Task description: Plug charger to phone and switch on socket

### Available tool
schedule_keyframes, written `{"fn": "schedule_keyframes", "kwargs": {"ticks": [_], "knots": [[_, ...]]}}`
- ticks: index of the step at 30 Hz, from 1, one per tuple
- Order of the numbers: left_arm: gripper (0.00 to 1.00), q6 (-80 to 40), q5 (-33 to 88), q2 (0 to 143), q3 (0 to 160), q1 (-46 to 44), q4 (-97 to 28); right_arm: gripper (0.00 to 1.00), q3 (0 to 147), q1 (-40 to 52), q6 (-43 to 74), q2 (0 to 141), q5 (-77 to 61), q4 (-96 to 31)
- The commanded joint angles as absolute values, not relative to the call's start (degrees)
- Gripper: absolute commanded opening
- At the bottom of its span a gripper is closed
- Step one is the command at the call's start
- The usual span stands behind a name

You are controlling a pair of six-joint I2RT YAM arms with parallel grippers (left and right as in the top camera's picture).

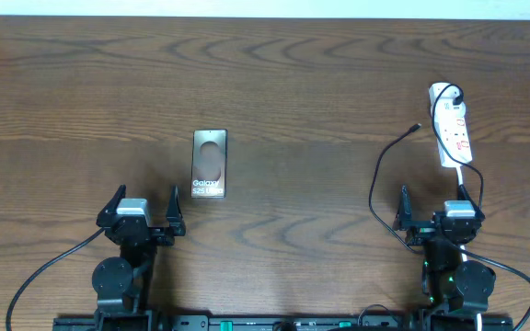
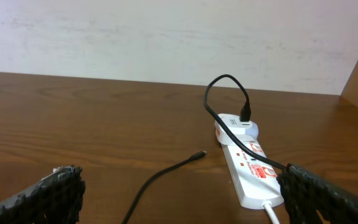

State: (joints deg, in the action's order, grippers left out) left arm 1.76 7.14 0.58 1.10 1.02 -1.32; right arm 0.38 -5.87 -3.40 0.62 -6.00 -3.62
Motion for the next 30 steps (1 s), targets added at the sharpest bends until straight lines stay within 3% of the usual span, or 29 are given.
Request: {"fn": "schedule_keyframes", "kwargs": {"ticks": [1, 30], "knots": [[0.94, 2.55, 7.29, 0.21, 0.23, 0.89, -3.38, 0.99, 0.30, -5.54, -3.51, 0.38, -6.37, -3.75], [0.94, 2.57, 3.40, 0.21, 0.23, 0.89, -3.11, 0.99, 0.30, -5.54, -3.51, 0.38, -6.37, -3.75]]}}
